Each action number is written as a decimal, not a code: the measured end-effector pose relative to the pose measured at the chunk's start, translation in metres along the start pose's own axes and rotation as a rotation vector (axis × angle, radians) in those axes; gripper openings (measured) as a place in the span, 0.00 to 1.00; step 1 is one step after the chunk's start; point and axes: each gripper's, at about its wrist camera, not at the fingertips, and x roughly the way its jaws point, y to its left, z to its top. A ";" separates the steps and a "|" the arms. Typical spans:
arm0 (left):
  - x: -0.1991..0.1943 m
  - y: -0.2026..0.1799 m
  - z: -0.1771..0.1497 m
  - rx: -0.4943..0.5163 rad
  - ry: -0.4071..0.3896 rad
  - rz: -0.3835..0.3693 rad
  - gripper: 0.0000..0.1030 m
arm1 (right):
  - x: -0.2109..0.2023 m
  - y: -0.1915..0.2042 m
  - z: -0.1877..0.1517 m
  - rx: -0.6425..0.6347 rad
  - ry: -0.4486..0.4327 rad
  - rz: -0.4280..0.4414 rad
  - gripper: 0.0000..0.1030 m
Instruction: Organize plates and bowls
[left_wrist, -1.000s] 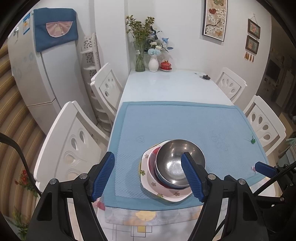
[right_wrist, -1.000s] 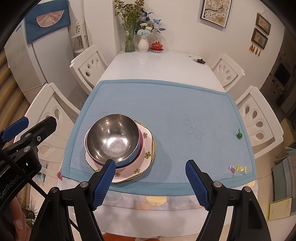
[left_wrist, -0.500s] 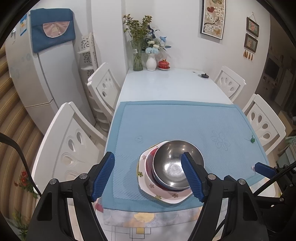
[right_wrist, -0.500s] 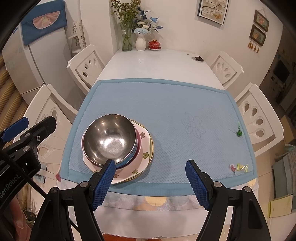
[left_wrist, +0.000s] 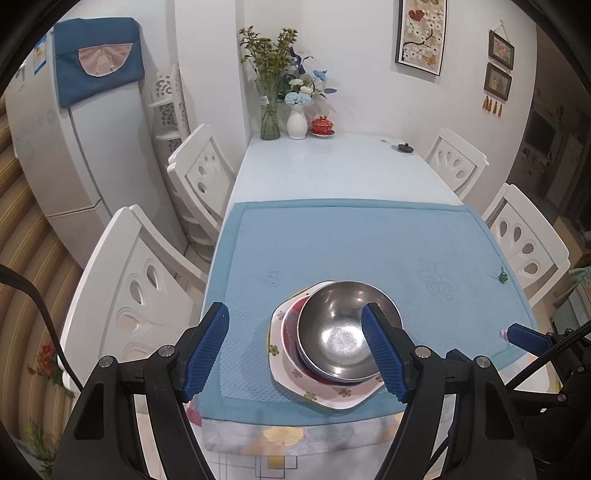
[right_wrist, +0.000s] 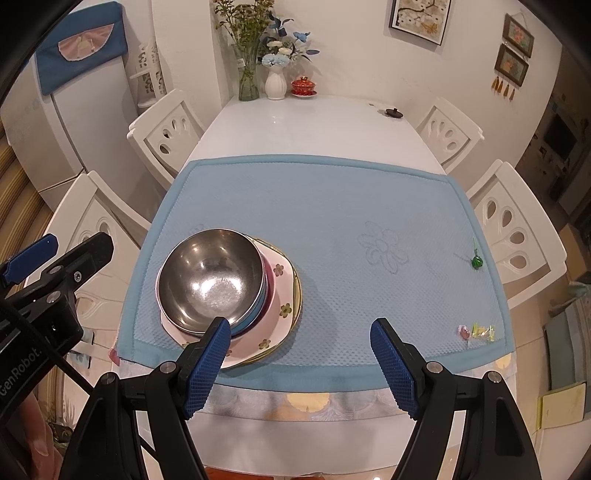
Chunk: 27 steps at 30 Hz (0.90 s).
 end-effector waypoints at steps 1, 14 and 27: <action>0.000 0.000 0.000 0.001 0.000 -0.001 0.71 | 0.000 -0.001 0.000 0.000 0.000 0.000 0.74; 0.001 -0.004 -0.002 0.035 -0.016 0.051 0.71 | 0.004 0.000 -0.001 0.002 0.012 0.004 0.74; 0.007 -0.001 0.000 0.053 -0.017 0.068 0.71 | 0.010 0.004 0.000 0.008 0.021 0.007 0.74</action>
